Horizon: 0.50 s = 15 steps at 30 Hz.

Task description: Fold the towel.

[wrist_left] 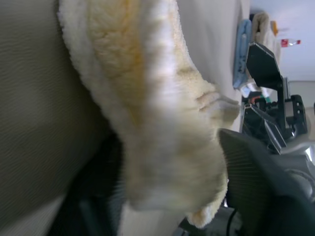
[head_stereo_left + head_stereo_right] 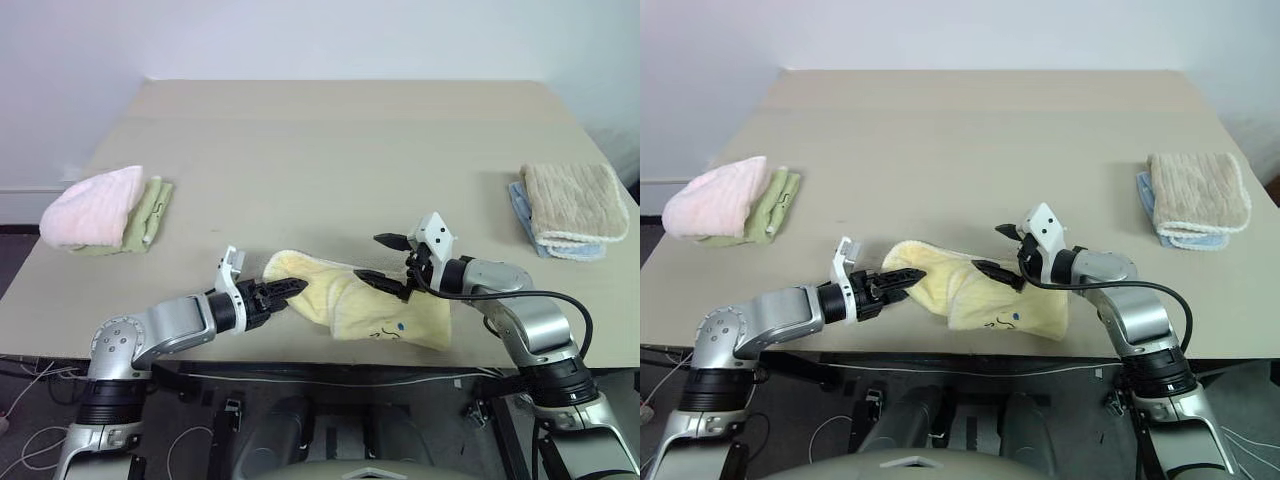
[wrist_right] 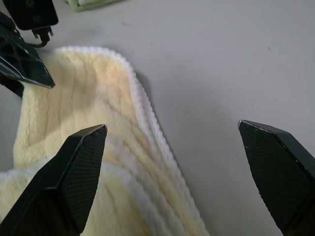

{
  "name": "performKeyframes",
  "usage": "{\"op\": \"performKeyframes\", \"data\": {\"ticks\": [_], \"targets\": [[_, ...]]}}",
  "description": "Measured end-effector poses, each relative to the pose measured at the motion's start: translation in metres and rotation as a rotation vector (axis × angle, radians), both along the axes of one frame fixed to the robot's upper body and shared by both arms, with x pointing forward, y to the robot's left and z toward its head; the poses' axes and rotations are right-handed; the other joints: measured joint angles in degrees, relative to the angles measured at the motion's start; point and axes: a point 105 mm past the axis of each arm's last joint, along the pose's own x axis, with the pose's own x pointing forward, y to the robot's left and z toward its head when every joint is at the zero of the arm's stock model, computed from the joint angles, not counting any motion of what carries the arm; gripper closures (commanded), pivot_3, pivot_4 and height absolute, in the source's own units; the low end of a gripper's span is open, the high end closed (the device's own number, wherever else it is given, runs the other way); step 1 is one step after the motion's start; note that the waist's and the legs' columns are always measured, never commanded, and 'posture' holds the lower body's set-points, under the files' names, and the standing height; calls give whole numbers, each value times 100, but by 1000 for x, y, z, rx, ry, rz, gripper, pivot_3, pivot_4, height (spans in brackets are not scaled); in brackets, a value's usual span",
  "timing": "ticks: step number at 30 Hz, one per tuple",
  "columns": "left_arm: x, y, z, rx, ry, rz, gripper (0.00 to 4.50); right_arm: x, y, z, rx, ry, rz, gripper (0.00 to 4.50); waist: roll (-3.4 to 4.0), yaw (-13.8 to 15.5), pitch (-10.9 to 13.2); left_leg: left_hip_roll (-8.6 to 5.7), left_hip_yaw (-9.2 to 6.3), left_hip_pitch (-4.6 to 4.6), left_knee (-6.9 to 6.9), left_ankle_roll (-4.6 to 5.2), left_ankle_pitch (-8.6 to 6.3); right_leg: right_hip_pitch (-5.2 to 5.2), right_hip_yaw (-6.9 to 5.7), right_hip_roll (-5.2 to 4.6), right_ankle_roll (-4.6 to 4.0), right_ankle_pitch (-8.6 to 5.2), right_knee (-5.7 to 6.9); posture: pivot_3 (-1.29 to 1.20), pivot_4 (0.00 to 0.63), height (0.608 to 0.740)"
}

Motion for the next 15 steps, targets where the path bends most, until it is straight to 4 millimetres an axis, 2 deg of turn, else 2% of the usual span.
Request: {"op": "performKeyframes", "data": {"ticks": [5,10,15], "targets": [[4,10,5,2,-20,38,4424,0,-1,0,-10,-5,-4,0,0,-103,0,1,-4,-6,1,-3,2,-4,-2,4,1,0,1,0,150,740],[2,21,13,58,-61,40,4489,1,-1,0,-24,-23,-3,0,-3,-107,2,2,-6,-6,0,-4,2,-7,-2,6,0,0,2,0,150,740],[-5,28,31,132,-158,-46,4489,-2,-1,1,-12,-7,19,0,-5,-108,6,2,-6,-9,-1,-4,2,-12,-3,7,-1,0,3,0,150,740]]}}
